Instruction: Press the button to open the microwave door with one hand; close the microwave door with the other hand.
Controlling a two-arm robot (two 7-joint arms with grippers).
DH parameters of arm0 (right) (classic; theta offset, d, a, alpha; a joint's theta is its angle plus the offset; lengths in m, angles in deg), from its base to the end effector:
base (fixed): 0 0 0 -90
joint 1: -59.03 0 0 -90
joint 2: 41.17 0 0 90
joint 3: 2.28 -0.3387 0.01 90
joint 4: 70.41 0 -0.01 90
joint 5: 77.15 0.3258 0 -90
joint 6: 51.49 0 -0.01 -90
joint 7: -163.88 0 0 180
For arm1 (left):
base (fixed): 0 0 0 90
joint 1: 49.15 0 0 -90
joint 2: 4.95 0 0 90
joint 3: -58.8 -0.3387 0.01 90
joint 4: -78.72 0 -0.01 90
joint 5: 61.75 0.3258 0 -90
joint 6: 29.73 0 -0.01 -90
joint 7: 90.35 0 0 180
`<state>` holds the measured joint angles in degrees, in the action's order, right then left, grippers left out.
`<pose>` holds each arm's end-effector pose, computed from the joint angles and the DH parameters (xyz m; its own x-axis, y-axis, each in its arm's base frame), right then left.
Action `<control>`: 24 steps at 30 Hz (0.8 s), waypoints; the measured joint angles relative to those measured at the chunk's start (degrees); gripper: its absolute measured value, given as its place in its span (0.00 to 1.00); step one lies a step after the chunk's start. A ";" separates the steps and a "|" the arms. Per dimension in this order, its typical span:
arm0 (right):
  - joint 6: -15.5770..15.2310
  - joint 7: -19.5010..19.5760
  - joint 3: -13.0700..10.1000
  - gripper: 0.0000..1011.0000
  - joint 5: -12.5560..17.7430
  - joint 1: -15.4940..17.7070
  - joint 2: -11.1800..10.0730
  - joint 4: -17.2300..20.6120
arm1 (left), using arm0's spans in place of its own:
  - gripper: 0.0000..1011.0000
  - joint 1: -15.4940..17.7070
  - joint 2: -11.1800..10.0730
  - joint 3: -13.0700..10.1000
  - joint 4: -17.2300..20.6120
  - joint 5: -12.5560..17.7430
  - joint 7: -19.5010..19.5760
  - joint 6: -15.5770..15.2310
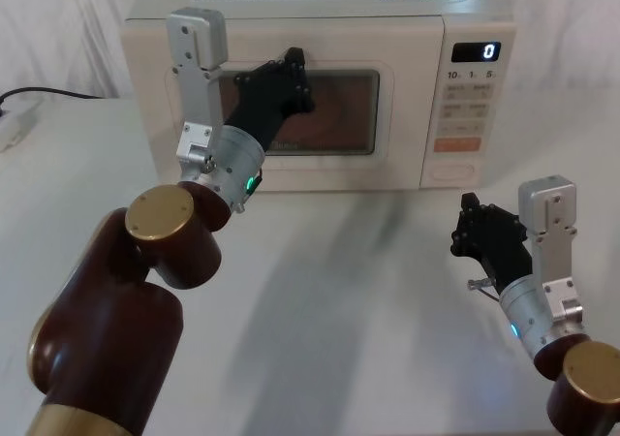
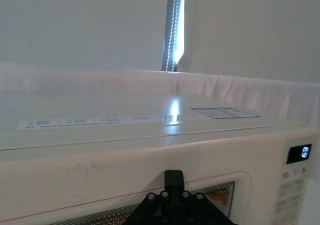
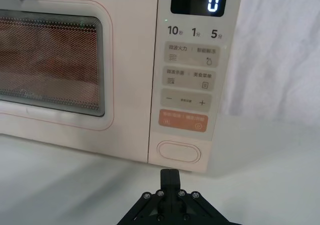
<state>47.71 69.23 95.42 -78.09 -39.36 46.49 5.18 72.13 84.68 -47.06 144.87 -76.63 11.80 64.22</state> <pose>0.3895 0.0270 -0.3791 0.2082 -0.9749 0.0795 0.9764 0.2119 0.0424 0.5087 -0.0823 -0.2567 0.4543 0.8881 -0.0703 -0.8791 0.4341 -0.1969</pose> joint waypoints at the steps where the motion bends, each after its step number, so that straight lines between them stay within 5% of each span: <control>1: 0.00 0.00 -0.03 0.00 0.00 0.00 -0.01 0.00 | 0.00 0.05 0.03 0.00 -0.07 0.04 0.01 0.09; 12: 0.00 0.00 0.00 0.00 0.00 0.00 0.00 0.00 | 0.00 -0.12 0.27 0.06 0.47 0.20 0.39 0.03; 24: 0.00 0.00 0.00 0.00 0.00 0.00 0.00 0.00 | 0.00 -8.87 -0.48 2.68 10.97 0.37 -4.43 -3.90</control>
<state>47.71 69.23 95.42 -78.09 -39.37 46.49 5.18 63.26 84.20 -44.38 155.84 -76.26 7.37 60.33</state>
